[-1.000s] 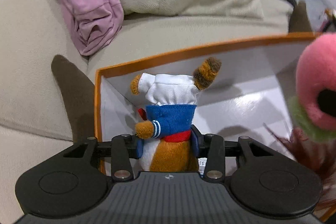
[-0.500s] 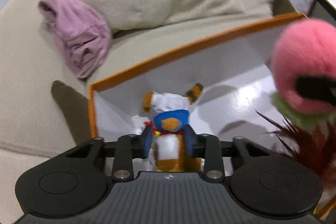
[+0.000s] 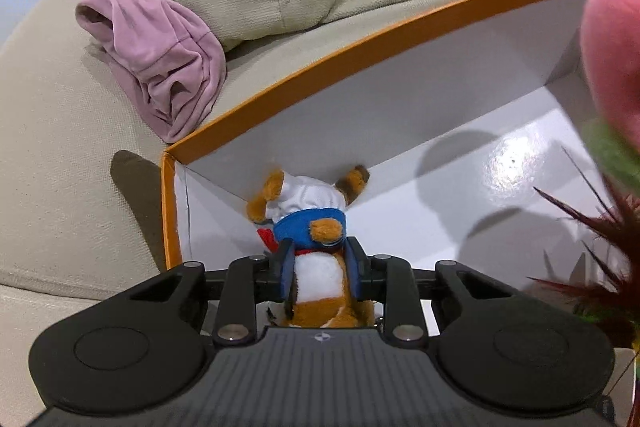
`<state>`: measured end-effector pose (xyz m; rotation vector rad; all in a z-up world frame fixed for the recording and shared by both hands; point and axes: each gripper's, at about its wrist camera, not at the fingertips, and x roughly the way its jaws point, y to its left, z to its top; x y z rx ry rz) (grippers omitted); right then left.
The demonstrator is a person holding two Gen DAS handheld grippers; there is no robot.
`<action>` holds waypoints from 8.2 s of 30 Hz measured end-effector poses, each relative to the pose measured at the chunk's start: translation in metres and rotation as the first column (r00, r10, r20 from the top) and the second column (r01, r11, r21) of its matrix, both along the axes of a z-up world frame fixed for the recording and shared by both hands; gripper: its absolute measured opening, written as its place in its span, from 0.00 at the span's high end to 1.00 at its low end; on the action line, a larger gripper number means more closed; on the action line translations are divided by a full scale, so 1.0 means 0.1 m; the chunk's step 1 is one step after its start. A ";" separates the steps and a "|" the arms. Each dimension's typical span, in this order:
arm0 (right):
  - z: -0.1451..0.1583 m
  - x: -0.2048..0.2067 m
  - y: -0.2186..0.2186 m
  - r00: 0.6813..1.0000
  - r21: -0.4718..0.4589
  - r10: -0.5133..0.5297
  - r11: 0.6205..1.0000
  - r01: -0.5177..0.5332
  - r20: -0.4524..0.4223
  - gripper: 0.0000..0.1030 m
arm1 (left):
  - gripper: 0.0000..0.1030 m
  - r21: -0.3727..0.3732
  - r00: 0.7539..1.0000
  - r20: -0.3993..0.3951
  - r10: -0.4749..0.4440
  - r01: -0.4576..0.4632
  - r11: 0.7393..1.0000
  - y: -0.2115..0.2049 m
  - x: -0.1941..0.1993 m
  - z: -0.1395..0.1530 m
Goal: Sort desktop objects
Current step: 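Lower the plush and pompom into the shoebox and open both tools, then grasp the knitted bunny with left tool while right tool grasps pink stick, then carry the bunny and pink stick into the shoebox and release them, then lift both open tools out of the shoebox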
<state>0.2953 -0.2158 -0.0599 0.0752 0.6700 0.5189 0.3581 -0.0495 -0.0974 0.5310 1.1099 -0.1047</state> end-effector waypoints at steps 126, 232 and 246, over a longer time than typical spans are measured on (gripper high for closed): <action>-0.54 -2.17 -0.17 0.923 0.013 0.009 1.000 -0.004 -0.385 0.91 | 0.41 -0.416 0.988 -0.151 -0.041 -0.026 0.909 0.67 -2.38 0.27; -0.43 0.07 0.51 0.954 -0.478 0.215 0.829 -0.292 -0.209 0.82 | 0.29 -0.578 0.974 -0.026 0.226 -0.199 0.792 0.51 -1.32 0.83; 0.28 -0.67 0.29 0.999 -0.301 0.036 0.953 -0.024 0.033 0.61 | 0.29 -0.537 0.906 0.369 0.209 0.024 0.843 0.34 -1.92 1.16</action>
